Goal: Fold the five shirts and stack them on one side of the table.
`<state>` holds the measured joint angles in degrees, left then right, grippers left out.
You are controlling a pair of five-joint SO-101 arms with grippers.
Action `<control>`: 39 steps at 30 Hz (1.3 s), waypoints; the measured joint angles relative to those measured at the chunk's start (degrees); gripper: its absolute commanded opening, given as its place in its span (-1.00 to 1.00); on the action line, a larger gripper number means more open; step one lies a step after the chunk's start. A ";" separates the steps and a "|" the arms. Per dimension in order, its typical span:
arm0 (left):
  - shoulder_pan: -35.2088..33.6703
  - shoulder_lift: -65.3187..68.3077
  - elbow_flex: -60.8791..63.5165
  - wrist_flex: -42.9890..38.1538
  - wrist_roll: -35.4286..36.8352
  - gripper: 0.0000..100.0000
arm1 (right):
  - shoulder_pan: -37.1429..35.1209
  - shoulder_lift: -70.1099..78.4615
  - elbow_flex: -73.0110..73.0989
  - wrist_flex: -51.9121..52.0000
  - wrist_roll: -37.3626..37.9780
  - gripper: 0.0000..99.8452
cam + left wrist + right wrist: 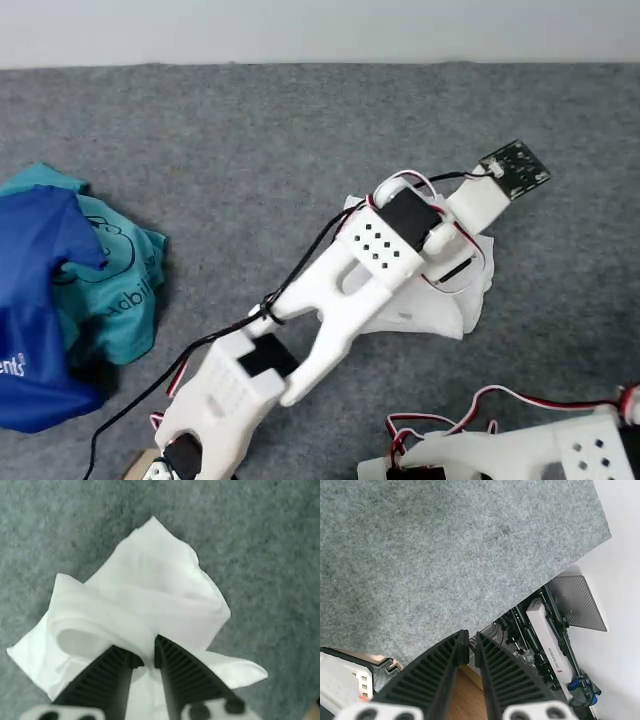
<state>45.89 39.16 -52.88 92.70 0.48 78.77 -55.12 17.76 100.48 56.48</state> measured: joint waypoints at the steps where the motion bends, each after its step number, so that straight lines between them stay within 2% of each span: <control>1: 0.00 1.67 -2.02 0.09 0.26 -0.97 | 0.00 0.00 0.00 0.00 0.00 -0.93; 10: 2.55 12.31 -18.11 3.60 0.70 -0.96 | 0.00 0.00 0.00 0.00 0.00 -0.93; 12: 3.25 13.89 -20.40 3.60 0.88 -0.88 | 0.00 0.00 0.00 0.00 0.00 -0.93; 16: 3.34 16.53 -23.30 3.60 0.88 -0.57 | 0.00 0.00 0.00 0.00 0.00 -0.93; 18: 3.25 16.70 -24.62 5.01 0.88 -0.51 | 0.00 0.00 0.00 0.00 0.00 -0.93; 23: 3.25 16.70 -27.52 6.33 0.88 -0.57 | 0.09 0.00 0.00 0.00 0.00 -0.93; 29: -1.49 12.48 -27.69 6.68 0.44 -0.97 | 0.00 0.00 0.00 0.00 0.00 -0.93; 36: -14.33 9.58 -18.99 6.68 -6.59 -0.97 | 0.00 0.00 0.00 0.00 0.00 -0.93; 39: -16.88 9.58 -12.84 6.68 -8.53 -0.97 | 0.00 0.00 0.00 0.00 0.00 -0.93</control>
<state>29.01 48.75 -65.71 99.38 -8.04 78.77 -55.12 17.76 100.48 56.48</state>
